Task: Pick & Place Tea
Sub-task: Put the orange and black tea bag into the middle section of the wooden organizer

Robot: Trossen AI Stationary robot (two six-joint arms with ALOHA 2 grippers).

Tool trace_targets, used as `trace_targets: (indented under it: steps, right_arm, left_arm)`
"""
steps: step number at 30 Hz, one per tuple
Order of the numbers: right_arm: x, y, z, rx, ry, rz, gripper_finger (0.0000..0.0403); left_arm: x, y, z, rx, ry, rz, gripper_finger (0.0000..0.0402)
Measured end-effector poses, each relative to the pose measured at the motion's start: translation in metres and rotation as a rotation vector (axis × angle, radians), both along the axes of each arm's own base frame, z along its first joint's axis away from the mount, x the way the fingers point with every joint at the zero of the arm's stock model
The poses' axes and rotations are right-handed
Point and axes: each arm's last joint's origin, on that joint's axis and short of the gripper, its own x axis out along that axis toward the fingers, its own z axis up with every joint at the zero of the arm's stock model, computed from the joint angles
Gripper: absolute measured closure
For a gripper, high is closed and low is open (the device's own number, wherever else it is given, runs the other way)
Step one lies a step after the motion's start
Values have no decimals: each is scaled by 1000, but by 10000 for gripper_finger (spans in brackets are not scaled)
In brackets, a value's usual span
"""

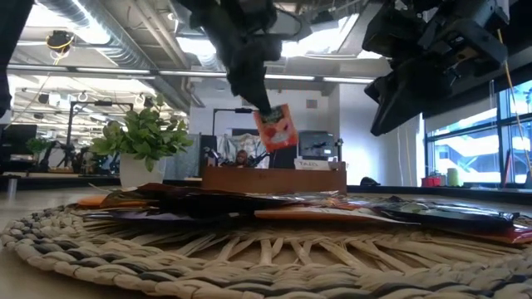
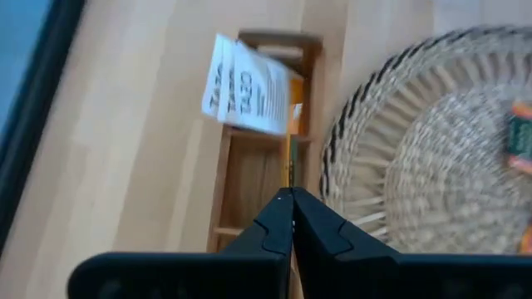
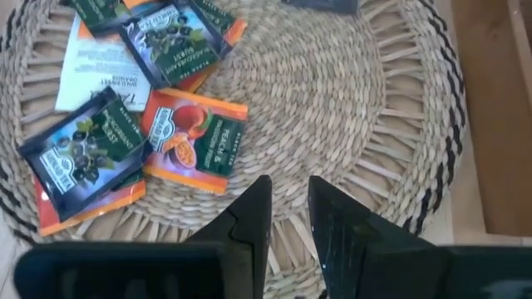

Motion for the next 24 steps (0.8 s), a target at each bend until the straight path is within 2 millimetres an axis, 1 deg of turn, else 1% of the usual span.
trace_targets:
  steps: [9, 14, 24]
  right_arm:
    - [3, 1, -4, -2, -2, 0, 318]
    - [9, 2, -11, -7, 10, 3, 318]
    - [16, 3, -36, -25, 99, 4, 318]
  left_arm:
    - [6, 18, -23, 11, 55, 8, 399]
    - [9, 24, -35, 5, 84, 15, 399]
    - [8, 25, -34, 27, 88, 28, 398]
